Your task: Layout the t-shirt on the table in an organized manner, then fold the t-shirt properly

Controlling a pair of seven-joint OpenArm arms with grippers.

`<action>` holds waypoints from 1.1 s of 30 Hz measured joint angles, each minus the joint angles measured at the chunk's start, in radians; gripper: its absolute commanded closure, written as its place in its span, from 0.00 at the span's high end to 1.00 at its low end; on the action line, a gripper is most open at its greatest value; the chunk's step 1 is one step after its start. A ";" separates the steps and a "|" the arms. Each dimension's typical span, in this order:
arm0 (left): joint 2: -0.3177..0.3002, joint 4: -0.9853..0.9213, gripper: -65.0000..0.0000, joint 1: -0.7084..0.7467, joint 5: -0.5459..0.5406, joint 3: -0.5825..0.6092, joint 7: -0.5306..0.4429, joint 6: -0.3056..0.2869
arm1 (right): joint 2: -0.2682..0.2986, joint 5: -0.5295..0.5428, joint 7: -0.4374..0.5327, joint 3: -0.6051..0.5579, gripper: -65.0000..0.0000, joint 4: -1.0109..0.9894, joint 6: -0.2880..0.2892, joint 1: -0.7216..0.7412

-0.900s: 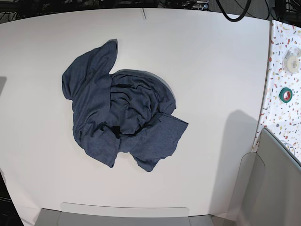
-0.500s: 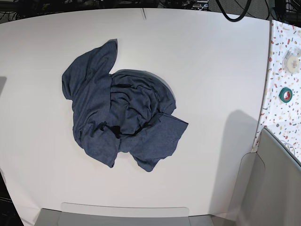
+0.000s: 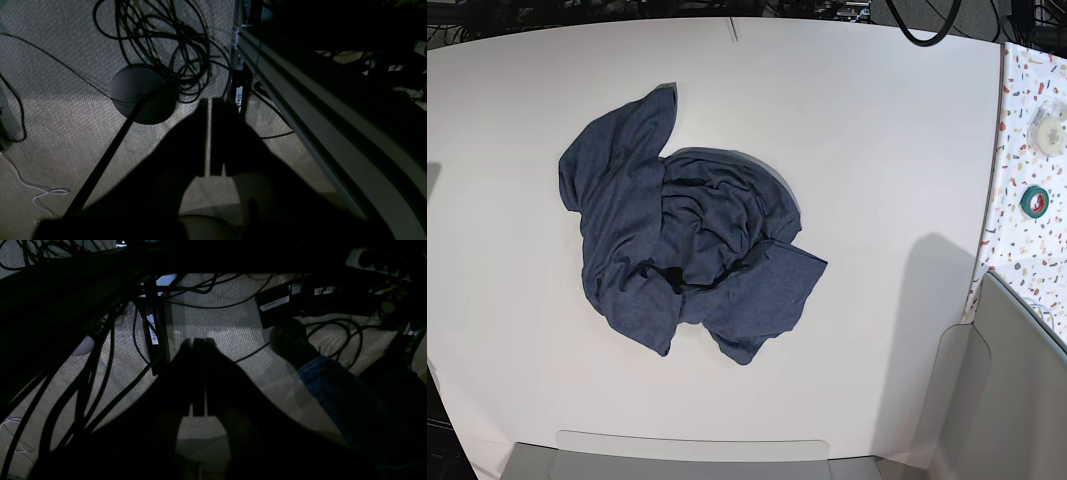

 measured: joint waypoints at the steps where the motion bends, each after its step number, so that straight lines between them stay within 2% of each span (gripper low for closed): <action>1: 0.000 0.000 0.00 0.000 0.000 0.000 0.000 0.000 | 0.000 0.000 0.000 0.000 0.01 0.001 0.000 -0.002; 28: 0.000 0.001 0.00 0.021 0.000 0.000 0.000 0.000 | 0.000 0.000 0.001 0.000 0.00 0.040 0.000 -0.031; 33: 0.000 0.115 0.00 0.111 -0.011 -0.006 0.005 0.000 | 0.000 -0.006 0.002 -0.002 0.00 0.205 0.000 -0.128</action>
